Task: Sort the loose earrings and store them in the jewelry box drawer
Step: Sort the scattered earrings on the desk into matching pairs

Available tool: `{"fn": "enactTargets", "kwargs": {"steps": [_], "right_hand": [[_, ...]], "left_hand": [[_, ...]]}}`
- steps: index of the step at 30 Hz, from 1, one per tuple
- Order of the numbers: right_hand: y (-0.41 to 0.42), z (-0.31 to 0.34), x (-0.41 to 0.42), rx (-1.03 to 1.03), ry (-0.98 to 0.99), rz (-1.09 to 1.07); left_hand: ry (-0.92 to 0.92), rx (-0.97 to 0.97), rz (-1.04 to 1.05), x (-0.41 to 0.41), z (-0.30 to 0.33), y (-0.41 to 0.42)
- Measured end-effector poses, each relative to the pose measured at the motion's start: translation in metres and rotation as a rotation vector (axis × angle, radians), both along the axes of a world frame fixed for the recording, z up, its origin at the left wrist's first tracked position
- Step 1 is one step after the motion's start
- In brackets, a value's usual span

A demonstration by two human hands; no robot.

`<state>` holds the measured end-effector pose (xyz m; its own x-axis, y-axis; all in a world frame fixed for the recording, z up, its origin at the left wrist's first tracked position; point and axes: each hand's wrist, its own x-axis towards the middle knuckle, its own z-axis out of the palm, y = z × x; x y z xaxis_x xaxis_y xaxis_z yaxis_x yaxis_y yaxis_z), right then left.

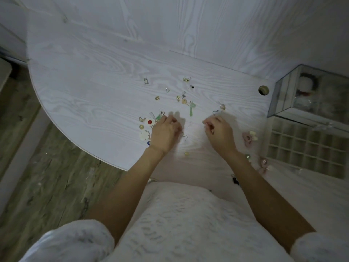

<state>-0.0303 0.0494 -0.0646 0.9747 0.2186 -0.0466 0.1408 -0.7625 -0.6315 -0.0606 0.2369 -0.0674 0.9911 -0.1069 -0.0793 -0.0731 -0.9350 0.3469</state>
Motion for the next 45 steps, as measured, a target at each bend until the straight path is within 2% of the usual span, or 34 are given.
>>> {"fn": "enactTargets", "kwargs": {"steps": [4,8,20,25,31,38,45], "right_hand": [[-0.012,-0.008,-0.026,-0.103,0.021,0.025],[-0.026,-0.006,-0.054,-0.166,0.033,0.012],[-0.063,0.000,-0.103,-0.186,0.132,-0.313],[-0.063,-0.003,-0.106,-0.192,0.176,-0.343],[-0.060,-0.004,-0.104,-0.098,0.253,-0.384],[-0.059,0.000,-0.103,-0.098,0.264,-0.356],[-0.055,0.013,-0.100,-0.136,0.140,-0.188]], "left_hand": [[-0.028,0.026,-0.012,-0.003,-0.001,-0.002],[-0.059,-0.048,-0.038,-0.011,-0.002,-0.018],[0.147,-0.242,-0.118,-0.015,-0.009,-0.069],[0.224,-0.279,-0.191,-0.028,-0.006,-0.086],[0.333,-0.426,-0.157,-0.045,-0.004,-0.114],[0.466,-0.622,-0.017,-0.047,0.001,-0.113],[0.415,-0.655,0.060,-0.043,0.006,-0.071]]}}
